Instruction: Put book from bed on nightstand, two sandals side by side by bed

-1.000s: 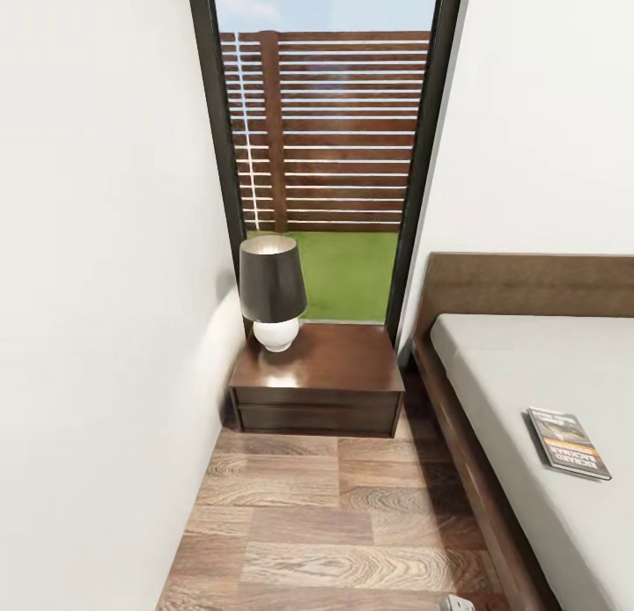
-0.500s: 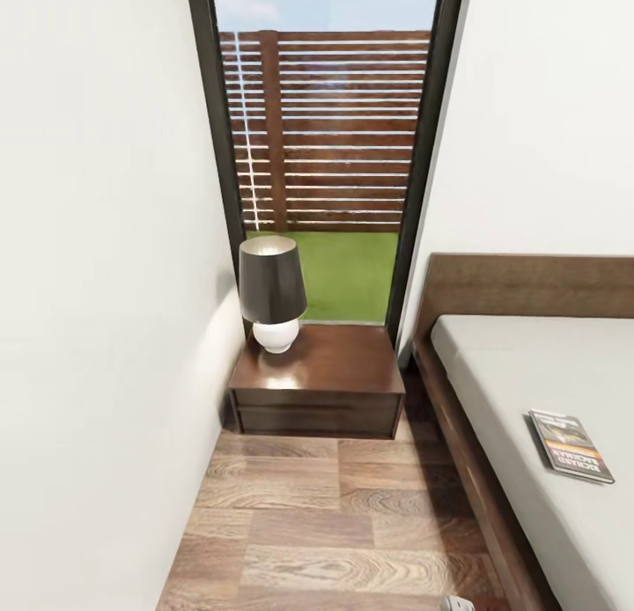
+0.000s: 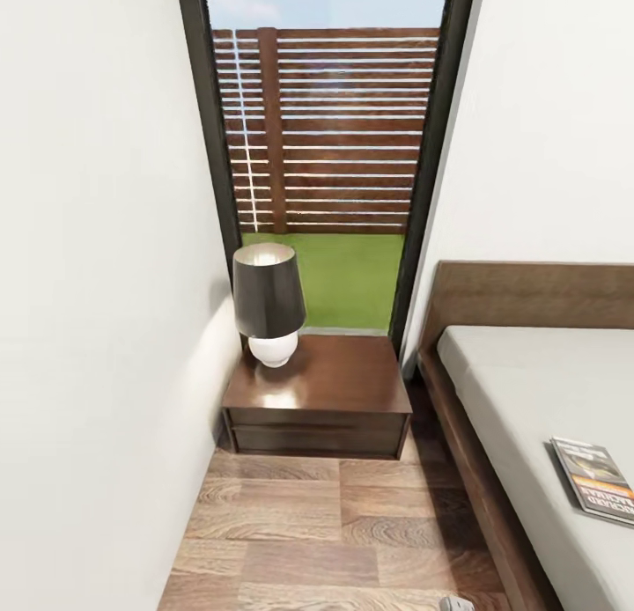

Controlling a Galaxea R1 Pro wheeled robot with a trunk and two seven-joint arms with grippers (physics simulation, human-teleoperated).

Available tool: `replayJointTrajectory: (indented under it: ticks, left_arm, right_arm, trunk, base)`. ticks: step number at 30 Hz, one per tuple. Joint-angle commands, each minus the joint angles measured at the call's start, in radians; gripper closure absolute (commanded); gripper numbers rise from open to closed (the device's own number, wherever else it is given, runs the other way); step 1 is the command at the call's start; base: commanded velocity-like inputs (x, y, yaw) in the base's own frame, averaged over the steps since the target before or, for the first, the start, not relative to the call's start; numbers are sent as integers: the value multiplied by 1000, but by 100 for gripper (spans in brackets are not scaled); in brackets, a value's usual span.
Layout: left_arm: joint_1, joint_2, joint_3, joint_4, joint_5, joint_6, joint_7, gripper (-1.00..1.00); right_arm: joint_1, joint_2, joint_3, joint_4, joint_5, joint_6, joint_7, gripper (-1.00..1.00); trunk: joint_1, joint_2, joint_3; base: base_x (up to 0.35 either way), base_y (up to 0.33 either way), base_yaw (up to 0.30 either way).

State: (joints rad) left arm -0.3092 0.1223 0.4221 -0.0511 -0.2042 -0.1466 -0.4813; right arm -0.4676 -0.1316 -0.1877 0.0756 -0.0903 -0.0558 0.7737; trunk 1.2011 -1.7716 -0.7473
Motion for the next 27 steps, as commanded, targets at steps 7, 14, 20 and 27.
replayJointTrajectory:
  ticks: [7,14,20,27]
  left_arm:
    - [-1,-11,7,1,-11,-4,0,-100]
    - [-1,-12,7,0,-11,-4,1,-100]
    - [-1,-12,7,0,-12,-4,1,-100]
    - [-1,-12,7,1,-12,-4,1,-100]
  right_arm:
    - [-2,0,4,5,-10,-6,4,-100]
    - [-2,0,4,5,-10,-6,4,-100]
    - [-2,0,4,5,-10,-6,4,-100]
    - [-2,0,4,5,-9,-6,4,-100]
  trunk:
    - [0,0,-1]
    - [-19,35,15]
    - [-42,77,34]
    - [-69,126,56]
  base:
    - [43,0,0]
    - [1,0,0]
    - [0,0,0]
    - [0,0,0]
